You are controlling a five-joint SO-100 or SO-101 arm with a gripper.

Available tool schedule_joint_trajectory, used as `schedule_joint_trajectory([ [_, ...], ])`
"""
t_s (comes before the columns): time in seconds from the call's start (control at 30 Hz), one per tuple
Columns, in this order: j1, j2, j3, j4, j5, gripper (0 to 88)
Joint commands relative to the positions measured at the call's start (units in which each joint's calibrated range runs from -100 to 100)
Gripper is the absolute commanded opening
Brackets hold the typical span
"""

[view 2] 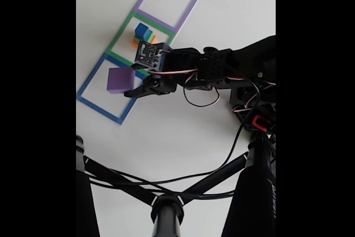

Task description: Tower of hanoi

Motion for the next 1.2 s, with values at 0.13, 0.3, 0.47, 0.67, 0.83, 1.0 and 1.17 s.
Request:
schedule_joint_trajectory([
  [0.13,-1.55,16.34,-1.2,-21.65,0.0,15.2],
  [0.3,-1.46,23.53,-1.65,-28.61,0.0,15.2],
  [0.47,-1.65,27.97,-3.1,-32.02,0.0,15.3],
  [0.67,-2.03,32.41,-5.92,-34.44,0.0,15.4],
  [0.83,-2.22,35.0,-7.56,-36.14,0.0,15.9],
  [1.0,-1.84,37.66,-9.29,-37.36,0.0,16.7],
  [1.17,-1.07,38.14,-8.83,-37.93,0.0,17.9],
])
